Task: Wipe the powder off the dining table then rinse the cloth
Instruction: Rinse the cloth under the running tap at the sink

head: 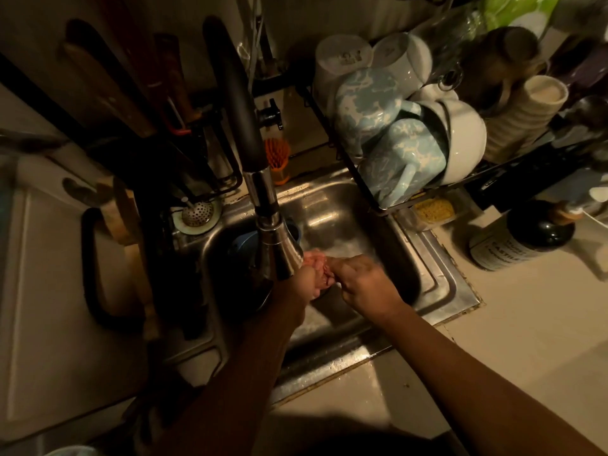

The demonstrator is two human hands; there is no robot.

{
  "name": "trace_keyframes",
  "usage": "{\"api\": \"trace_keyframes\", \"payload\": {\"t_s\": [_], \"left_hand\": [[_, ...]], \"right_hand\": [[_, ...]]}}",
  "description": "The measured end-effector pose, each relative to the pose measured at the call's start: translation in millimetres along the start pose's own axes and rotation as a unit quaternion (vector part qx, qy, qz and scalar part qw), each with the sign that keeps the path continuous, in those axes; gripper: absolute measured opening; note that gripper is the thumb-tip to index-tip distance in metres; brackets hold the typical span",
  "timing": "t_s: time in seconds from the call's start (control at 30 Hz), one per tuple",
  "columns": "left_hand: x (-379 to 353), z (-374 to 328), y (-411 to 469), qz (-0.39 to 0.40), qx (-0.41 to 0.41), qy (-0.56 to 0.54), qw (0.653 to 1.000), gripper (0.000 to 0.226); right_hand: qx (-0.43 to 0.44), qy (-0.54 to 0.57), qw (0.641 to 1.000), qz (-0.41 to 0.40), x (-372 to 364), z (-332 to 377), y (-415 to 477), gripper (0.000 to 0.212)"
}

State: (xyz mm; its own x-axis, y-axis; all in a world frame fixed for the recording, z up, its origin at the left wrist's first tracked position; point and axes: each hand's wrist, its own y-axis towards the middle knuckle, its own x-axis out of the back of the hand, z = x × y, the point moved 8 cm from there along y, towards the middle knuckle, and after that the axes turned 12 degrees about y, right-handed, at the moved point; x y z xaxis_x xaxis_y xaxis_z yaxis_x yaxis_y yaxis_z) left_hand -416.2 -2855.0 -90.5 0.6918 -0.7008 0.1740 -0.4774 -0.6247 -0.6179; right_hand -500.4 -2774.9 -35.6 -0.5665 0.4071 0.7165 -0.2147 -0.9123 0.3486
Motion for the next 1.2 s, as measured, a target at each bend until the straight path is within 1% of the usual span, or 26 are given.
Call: {"api": "trace_keyframes", "payload": {"t_s": [0.1, 0.17, 0.23, 0.27, 0.3, 0.33, 0.37, 0.43, 0.47, 0.5, 0.53, 0.57, 0.6, 0.63, 0.67, 0.7, 0.73, 0.8, 0.83, 0.87, 0.93, 1.0, 1.03, 1.07, 1.13, 1.2], "left_hand": [[-3, 4, -2, 0.02, 0.04, -0.024, 0.999, 0.029], [-4, 7, -2, 0.022, 0.045, -0.016, 0.999, 0.029], [2, 6, -3, -0.001, 0.009, 0.007, 1.0, 0.02], [10, 4, -2, -0.026, -0.019, 0.019, 0.999, 0.016], [15, -2, -4, -0.043, -0.062, 0.034, 0.997, 0.014], [18, -8, -4, -0.051, -0.108, 0.048, 0.992, 0.011], [20, -14, -5, -0.052, -0.144, 0.049, 0.987, 0.006], [14, -24, -14, -0.026, -0.176, 0.039, 0.983, 0.012], [7, -30, -22, -0.001, -0.198, 0.056, 0.979, 0.019], [-1, -32, -31, 0.027, -0.219, 0.096, 0.971, 0.022], [-7, -33, -40, 0.047, -0.235, 0.176, 0.955, 0.029], [-10, -30, -46, 0.05, -0.249, 0.269, 0.929, 0.04], [-7, -25, -47, 0.038, -0.26, 0.363, 0.894, 0.048], [-3, -26, -50, 0.02, -0.276, 0.425, 0.862, 0.051], [3, -26, -49, 0.005, -0.29, 0.445, 0.847, 0.05], [7, -27, -48, -0.002, -0.306, 0.442, 0.843, 0.049], [8, -27, -49, 0.009, -0.317, 0.407, 0.857, 0.048], [8, -27, -50, 0.073, -0.301, 0.257, 0.916, 0.046], [8, -21, -44, 0.093, -0.281, 0.201, 0.934, 0.045], [7, -17, -39, 0.092, -0.269, 0.182, 0.941, 0.045], [4, -14, -37, 0.056, -0.266, 0.185, 0.944, 0.037], [1, -14, -41, -0.004, -0.287, 0.23, 0.93, 0.026], [0, -13, -41, -0.027, -0.295, 0.25, 0.922, 0.03], [0, -10, -41, -0.042, -0.297, 0.248, 0.921, 0.033], [-2, -8, -40, -0.04, -0.272, 0.212, 0.938, 0.035], [1, -5, -37, -0.023, -0.225, 0.142, 0.964, 0.026]], "right_hand": [[0.011, -0.005, 1.0, 0.007, -5, -2, -4, 0.049], [-0.021, 0.035, 0.999, 0.004, -9, -7, -7, 0.047], [-0.132, 0.126, 0.983, -0.02, -13, -19, -11, 0.037], [-0.208, 0.192, 0.958, -0.044, -14, -26, -14, 0.031], [-0.288, 0.271, 0.916, -0.064, -17, -34, -19, 0.024], [-0.35, 0.358, 0.862, -0.079, -21, -37, -23, 0.018], [-0.401, 0.446, 0.796, -0.083, -26, -36, -26, 0.016], [-0.481, 0.588, 0.648, -0.055, -37, -22, -29, 0.024], [-0.495, 0.63, 0.597, -0.043, -37, -14, -28, 0.031], [-0.491, 0.66, 0.567, -0.041, -35, -9, -25, 0.038], [-0.481, 0.678, 0.554, -0.041, -30, -7, -21, 0.043], [-0.477, 0.681, 0.554, -0.039, -26, -8, -19, 0.044], [-0.483, 0.67, 0.563, -0.03, -21, -8, -17, 0.041], [-0.493, 0.652, 0.576, -0.017, -18, -10, -18, 0.037], [-0.501, 0.638, 0.585, -0.005, -16, -11, -21, 0.033], [-0.505, 0.631, 0.589, 0.001, -15, -12, -23, 0.029], [-0.505, 0.629, 0.591, 0.0, -14, -12, -25, 0.026], [-0.496, 0.625, 0.603, -0.018, -12, -12, -26, 0.024], [-0.485, 0.625, 0.611, -0.028, -12, -11, -25, 0.024], [-0.473, 0.619, 0.626, -0.035, -12, -10, -23, 0.022], [-0.455, 0.571, 0.681, -0.052, -13, -12, -19, 0.016], [-0.436, 0.515, 0.734, -0.075, -14, -11, -15, 0.017], [-0.426, 0.501, 0.748, -0.087, -14, -9, -12, 0.019], [-0.419, 0.497, 0.754, -0.096, -13, -7, -10, 0.022], [-0.409, 0.498, 0.757, -0.107, -11, -4, -7, 0.02], [-0.397, 0.5, 0.762, -0.105, -10, -6, -8, 0.013]]}}
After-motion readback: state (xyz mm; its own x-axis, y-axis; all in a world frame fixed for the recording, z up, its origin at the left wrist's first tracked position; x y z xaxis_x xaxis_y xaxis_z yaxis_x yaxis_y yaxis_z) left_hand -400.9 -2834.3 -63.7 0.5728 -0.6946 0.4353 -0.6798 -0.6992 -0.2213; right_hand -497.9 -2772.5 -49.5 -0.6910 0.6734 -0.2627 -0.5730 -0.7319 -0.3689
